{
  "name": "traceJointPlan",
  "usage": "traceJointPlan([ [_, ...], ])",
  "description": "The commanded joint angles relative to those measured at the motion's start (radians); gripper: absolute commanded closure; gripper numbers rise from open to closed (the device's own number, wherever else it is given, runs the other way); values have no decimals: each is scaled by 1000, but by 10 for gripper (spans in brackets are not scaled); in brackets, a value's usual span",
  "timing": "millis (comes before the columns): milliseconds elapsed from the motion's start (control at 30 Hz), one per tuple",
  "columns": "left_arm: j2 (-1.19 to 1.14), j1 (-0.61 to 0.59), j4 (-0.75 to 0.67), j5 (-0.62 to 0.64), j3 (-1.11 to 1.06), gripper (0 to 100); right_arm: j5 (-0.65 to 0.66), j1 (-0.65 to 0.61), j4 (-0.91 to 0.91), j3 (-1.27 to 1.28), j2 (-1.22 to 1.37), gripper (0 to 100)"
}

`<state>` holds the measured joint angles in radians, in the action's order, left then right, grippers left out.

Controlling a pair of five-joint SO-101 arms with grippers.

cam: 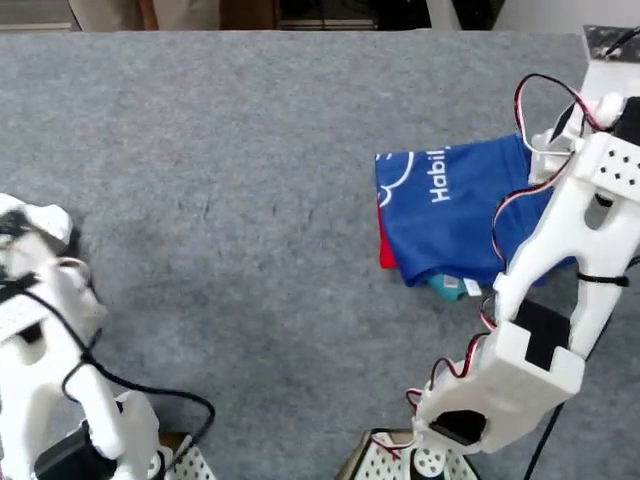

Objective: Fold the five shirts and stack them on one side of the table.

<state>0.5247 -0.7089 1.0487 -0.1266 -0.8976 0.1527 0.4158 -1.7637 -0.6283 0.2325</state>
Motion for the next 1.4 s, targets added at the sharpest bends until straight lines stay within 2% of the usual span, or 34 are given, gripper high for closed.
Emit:
traceJointPlan([
  [0,22,-140,164,-61,305,950,-23,-53,-18,-31,-65,935],
  [67,13,-224,216,-109,443,902,-23,-94,-18,-12,-82,996],
  [167,12,-325,210,-167,566,837,-46,-159,-18,21,-114,949],
  [333,-90,-373,66,-209,546,788,-58,-271,-18,71,-131,947],
  [600,-506,-379,-253,-172,523,791,-150,-318,-11,154,-130,947],
  [667,-567,-376,-272,-144,557,806,-163,-315,-15,157,-130,947],
  [733,-604,-364,-269,-140,591,875,-163,-312,-17,157,-137,947],
  [800,-598,-348,-235,-140,631,981,-163,-312,-18,150,-139,947],
  [1100,-343,-190,184,-140,898,981,-235,-318,-23,157,-140,947],
  [1267,-117,0,284,-140,947,981,-235,-312,-23,159,-140,947],
  [1367,30,181,358,-140,948,981,-235,-312,-23,159,-140,947],
])
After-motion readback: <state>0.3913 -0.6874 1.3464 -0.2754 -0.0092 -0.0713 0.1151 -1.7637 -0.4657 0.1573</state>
